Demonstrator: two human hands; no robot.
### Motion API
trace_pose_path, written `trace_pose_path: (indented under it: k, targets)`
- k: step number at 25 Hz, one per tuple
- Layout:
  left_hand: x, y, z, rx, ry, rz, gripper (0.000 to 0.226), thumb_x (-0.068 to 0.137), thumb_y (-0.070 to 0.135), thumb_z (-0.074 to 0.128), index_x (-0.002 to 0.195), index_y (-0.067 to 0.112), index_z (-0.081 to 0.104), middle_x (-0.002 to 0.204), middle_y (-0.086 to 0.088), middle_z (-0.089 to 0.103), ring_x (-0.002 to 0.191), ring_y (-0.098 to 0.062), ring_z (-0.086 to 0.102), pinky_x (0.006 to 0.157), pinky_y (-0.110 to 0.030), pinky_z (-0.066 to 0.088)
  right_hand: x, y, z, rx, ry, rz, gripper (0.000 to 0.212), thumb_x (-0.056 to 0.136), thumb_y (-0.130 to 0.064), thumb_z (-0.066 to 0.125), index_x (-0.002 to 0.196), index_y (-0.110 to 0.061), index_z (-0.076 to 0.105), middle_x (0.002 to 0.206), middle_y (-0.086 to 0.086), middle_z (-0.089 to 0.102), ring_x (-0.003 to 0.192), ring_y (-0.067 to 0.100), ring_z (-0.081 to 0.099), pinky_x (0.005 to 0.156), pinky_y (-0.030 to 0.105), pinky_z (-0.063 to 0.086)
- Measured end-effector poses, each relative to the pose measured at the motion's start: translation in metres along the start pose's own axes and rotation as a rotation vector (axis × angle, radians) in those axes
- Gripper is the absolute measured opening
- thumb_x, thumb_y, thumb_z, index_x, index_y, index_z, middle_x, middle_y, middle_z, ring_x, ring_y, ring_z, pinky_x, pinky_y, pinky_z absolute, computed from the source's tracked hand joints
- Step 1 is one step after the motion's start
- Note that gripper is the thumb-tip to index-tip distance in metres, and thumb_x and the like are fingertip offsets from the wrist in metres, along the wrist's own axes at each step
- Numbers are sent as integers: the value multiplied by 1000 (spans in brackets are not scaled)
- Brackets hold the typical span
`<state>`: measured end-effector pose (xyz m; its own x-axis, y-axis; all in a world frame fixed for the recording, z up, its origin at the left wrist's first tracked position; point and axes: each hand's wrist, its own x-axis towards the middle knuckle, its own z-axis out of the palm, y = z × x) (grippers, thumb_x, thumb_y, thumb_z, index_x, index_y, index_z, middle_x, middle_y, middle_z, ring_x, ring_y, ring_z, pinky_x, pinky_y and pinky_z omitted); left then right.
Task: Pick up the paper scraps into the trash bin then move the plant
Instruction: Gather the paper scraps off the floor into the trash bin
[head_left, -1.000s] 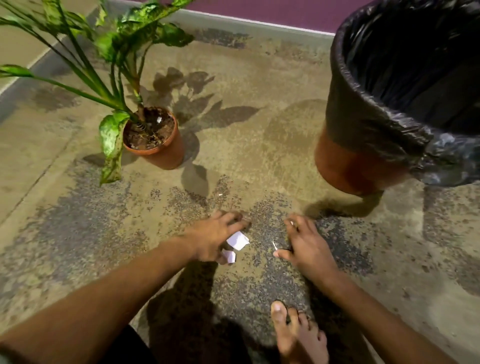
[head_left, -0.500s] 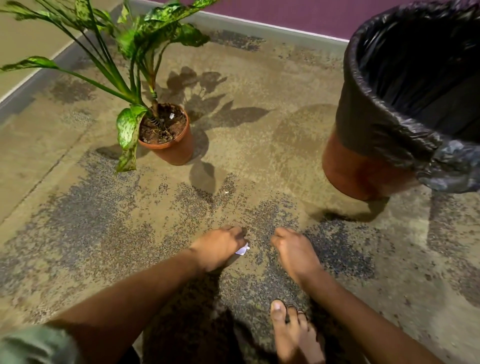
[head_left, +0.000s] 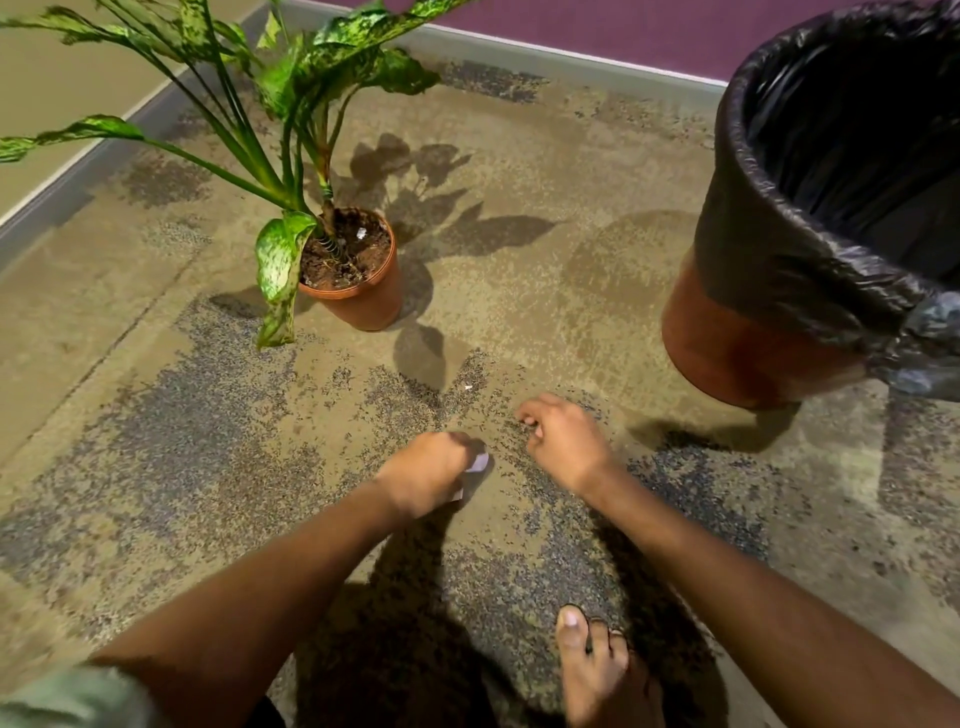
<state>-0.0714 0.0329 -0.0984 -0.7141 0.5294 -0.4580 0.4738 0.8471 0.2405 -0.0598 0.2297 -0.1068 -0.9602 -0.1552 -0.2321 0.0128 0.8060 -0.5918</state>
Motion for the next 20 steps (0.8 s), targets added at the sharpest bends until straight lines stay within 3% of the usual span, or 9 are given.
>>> trace_pose_path:
  k: [2, 5, 7, 9, 11, 13, 16, 20]
  targets:
    - [-1, -10, -18, -128, 104, -83, 9, 87, 17, 65, 93, 23, 64, 94, 10, 62, 80, -10, 63, 66, -11, 51, 15, -9, 2, 9, -1, -93, 50, 87, 8, 54, 129, -18, 61, 134, -3, 57, 121, 12, 57, 106, 25, 47]
    - [-5, -30, -35, -378, 266, -277, 16, 87, 19, 65, 77, 30, 59, 77, 11, 61, 67, 0, 61, 48, -4, 45, 36, -25, 11, -5, 1, -172, 55, 88, 13, 50, 135, -15, 56, 143, 7, 52, 132, 19, 50, 115, 31, 38]
    - [-11, -44, -39, -380, 317, -347, 9, 89, 19, 64, 82, 24, 62, 75, 9, 64, 62, -1, 59, 47, -6, 45, 48, -33, 18, -40, 14, -202, 55, 89, 15, 50, 136, -13, 54, 143, 9, 52, 131, 20, 51, 117, 28, 31]
    - [-22, -54, -40, -304, 326, -380, 8, 92, 20, 60, 99, 23, 63, 84, -1, 71, 60, -8, 60, 54, -13, 50, 57, -36, 25, -120, 30, -248, 52, 88, 15, 53, 134, -11, 57, 136, 9, 57, 123, 20, 56, 113, 27, 38]
    - [-31, -59, -39, -209, 295, -357, 40, 94, 14, 54, 130, 30, 51, 101, -7, 72, 70, -14, 63, 68, -22, 56, 60, -38, 29, -252, 11, -287, 44, 89, 9, 58, 129, -11, 61, 127, 7, 59, 116, 21, 57, 105, 31, 48]
    - [-37, -59, -35, -132, 217, -320, 50, 96, 11, 48, 138, 37, 42, 115, -8, 66, 85, -20, 66, 79, -30, 59, 57, -43, 32, -366, -28, -314, 36, 88, 2, 62, 122, -10, 65, 123, 5, 57, 112, 19, 55, 100, 31, 51]
    - [-37, -56, -25, -42, 54, -262, 32, 97, 14, 48, 125, 28, 57, 114, -2, 63, 91, -17, 65, 80, -23, 56, 44, -44, 35, -423, -64, -356, 30, 85, 2, 66, 113, -9, 68, 122, 6, 59, 110, 20, 57, 97, 31, 53]
    - [-36, -52, -17, -47, 17, -262, 20, 97, 19, 49, 112, 17, 61, 104, -1, 64, 87, -15, 65, 77, -23, 56, 23, -44, 43, -443, -186, -460, 39, 84, 3, 63, 120, -10, 65, 123, 6, 58, 113, 19, 53, 101, 30, 49]
